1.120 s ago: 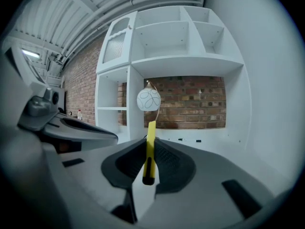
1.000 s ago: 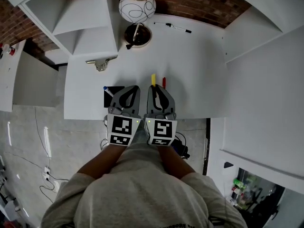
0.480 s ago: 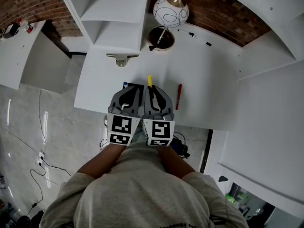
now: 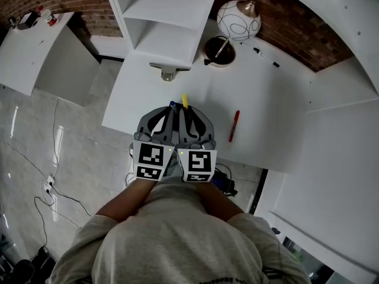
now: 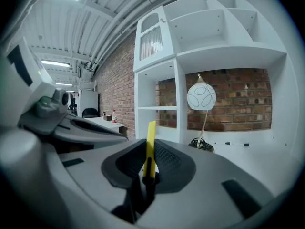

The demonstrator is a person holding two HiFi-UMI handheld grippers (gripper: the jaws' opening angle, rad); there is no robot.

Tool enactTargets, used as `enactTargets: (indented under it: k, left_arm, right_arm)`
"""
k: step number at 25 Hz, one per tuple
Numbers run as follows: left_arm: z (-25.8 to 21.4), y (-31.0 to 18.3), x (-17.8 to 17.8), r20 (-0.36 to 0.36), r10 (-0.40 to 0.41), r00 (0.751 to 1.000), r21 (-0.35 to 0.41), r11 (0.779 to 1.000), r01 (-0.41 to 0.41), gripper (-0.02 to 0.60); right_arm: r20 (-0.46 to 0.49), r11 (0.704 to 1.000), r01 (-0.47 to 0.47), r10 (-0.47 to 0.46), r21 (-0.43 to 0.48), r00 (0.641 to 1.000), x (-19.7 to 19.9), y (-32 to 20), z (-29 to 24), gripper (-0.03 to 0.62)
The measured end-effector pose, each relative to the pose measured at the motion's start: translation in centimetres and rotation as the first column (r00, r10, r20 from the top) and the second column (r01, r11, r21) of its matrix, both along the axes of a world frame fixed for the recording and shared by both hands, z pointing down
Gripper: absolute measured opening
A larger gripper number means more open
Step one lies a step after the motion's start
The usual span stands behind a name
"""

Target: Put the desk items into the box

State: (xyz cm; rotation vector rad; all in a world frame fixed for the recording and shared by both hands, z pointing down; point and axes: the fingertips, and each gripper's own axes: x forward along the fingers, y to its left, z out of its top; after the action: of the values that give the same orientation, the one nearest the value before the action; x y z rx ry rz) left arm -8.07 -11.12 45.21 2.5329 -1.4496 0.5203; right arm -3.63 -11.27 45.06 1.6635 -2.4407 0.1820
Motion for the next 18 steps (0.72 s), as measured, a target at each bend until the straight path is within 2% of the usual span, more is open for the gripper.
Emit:
enactTargets:
  k: [7, 13, 18]
  left_arm:
    - [0.6, -0.1, -1.6, 0.006, -0.033, 0.999, -0.013, 0.999, 0.033, 0.003]
    - [1.2, 0.0, -1.9, 0.007, -0.04, 0.999, -0.028, 0.999, 0.04, 0.003]
    - [1.7, 0.2, -2.0, 0.01, -0.043, 0.999, -0.038, 0.998, 0.044, 0.003]
  right_arm:
    - [-0.011, 1.0, 0.027, -0.027, -0.015, 1.0, -1.3, -0.4, 1.0, 0.063]
    - [-0.036, 0.994, 0.054, -0.058, -0.091, 0.998, -1.7, -0.3, 3.7, 0.063]
    - [-0.098, 0.985, 0.07, -0.087, -0.16, 0.991, -1.8, -0.1, 5.7, 0.063]
